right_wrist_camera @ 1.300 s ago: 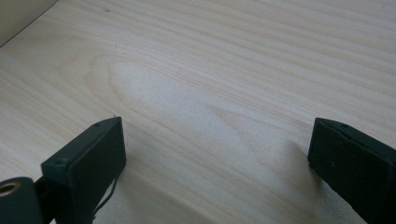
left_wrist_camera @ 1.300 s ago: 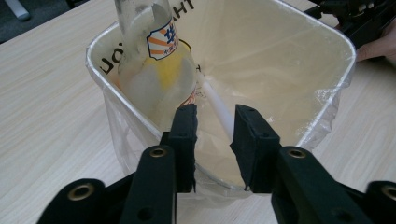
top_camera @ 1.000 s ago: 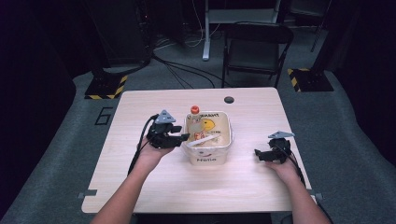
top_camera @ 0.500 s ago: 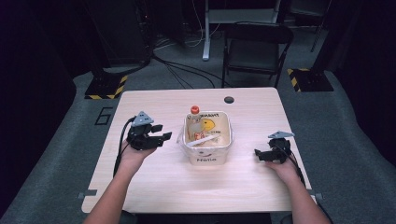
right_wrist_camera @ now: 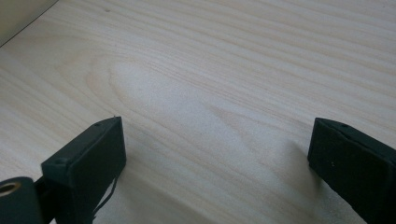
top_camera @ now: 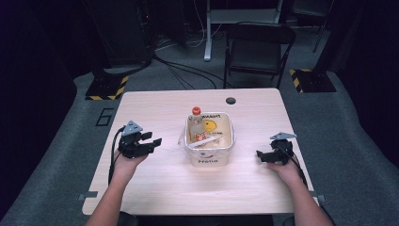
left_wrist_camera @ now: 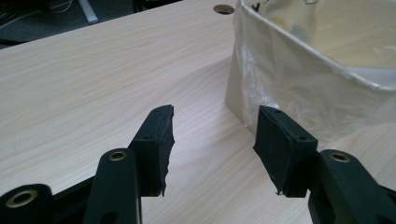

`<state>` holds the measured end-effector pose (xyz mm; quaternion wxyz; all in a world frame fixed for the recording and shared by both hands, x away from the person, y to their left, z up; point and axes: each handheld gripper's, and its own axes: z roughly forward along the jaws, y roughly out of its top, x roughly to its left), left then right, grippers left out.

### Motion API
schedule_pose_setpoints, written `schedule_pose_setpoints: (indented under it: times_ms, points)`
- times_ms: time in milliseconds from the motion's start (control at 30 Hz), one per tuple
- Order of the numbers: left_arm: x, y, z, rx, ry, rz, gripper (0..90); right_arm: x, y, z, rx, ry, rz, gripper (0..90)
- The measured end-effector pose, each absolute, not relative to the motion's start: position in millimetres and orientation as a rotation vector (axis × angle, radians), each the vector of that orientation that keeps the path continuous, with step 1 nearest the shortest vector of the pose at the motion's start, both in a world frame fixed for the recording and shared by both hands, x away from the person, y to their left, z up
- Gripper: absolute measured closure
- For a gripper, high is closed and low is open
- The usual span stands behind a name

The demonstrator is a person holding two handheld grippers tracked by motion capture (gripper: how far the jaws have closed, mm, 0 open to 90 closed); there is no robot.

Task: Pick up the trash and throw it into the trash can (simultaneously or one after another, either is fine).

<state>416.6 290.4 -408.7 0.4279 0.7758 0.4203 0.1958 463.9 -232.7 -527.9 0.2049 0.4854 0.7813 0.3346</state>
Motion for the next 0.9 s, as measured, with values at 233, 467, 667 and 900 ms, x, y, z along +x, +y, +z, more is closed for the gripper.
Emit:
schedule_pose_setpoints:
  times_ms: [233, 467, 667, 900]
  points:
    - [414.2, 307.5, -424.4, 1.91, 1.092, 0.486, 46.6, 463.8, -232.6, -527.9, 1.354, 2.178, 0.933, 3.4]
    - [411.8, 326.1, -441.1, 1.88, 1.149, 0.503, 44.3, 463.8, -232.6, -527.8, 1.355, 2.178, 0.93, 3.4]
    - [410.3, 335.9, -459.5, 1.888, 1.182, 0.504, 43.6, 463.8, -232.6, -527.8, 1.355, 2.177, 0.931, 3.4]
    - [409.0, 340.5, -474.4, 1.891, 1.208, 0.522, 43.4, 463.8, -232.6, -527.8, 1.354, 2.179, 0.932, 3.4]
